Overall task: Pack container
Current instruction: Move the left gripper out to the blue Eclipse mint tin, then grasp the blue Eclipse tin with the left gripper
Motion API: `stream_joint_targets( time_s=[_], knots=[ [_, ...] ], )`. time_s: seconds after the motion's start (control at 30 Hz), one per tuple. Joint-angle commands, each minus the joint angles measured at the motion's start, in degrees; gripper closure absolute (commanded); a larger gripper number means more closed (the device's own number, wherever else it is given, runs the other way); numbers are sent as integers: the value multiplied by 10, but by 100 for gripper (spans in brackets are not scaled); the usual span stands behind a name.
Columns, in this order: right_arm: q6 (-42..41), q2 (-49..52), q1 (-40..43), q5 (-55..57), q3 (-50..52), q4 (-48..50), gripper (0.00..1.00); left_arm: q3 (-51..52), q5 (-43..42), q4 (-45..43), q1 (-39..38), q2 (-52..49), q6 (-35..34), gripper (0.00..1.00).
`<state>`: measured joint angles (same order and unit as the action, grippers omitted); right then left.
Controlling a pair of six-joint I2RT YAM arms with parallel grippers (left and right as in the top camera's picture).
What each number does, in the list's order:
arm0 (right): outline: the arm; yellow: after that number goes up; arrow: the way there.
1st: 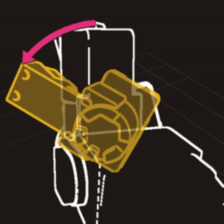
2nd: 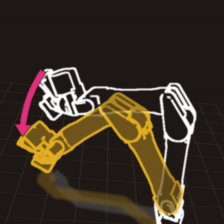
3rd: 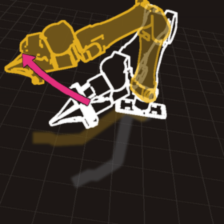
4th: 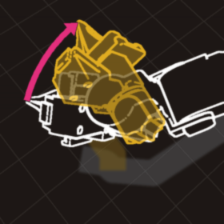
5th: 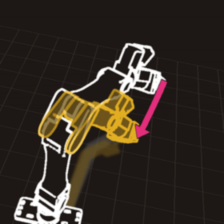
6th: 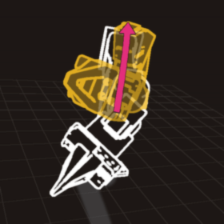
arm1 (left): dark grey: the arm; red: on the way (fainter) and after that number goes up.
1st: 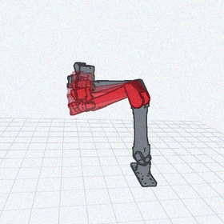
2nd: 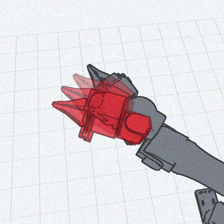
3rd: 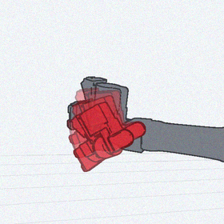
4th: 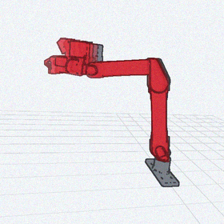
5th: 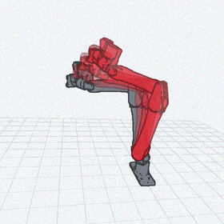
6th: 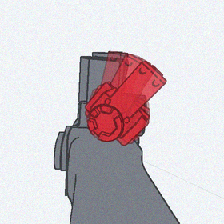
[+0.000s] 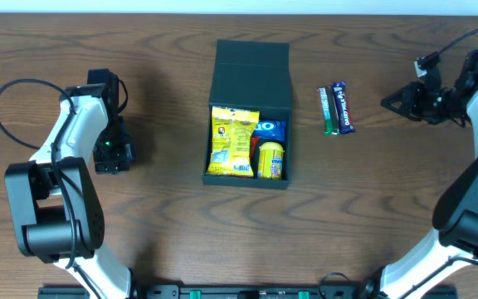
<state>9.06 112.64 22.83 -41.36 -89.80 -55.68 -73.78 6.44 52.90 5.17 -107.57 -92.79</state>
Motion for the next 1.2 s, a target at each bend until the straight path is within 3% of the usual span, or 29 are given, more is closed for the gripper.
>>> stream_joint_targets(
  time_s=[0.0,0.37,0.6,0.8,0.9,1.07,1.17],
  knots=[
    [-15,-15,3,-9,-1,-1,90,6,14,-9,2,-11,4,12],
    [-24,-15,3,-9,-1,-6,90,6,1,-19,2,-56,13,13],
    [-24,-15,3,-9,-1,-5,90,6,1,-26,2,-56,18,40],
    [-24,-15,3,-9,-1,-5,90,6,9,-29,2,-56,39,54],
    [-24,-15,3,-9,-1,-5,90,6,19,-31,2,-56,90,71],
    [-24,-15,3,-9,-1,-4,90,5,19,-33,2,-55,169,92],
    [-24,-15,3,-9,-1,-4,89,5,19,-32,2,-53,192,94]
  ],
)
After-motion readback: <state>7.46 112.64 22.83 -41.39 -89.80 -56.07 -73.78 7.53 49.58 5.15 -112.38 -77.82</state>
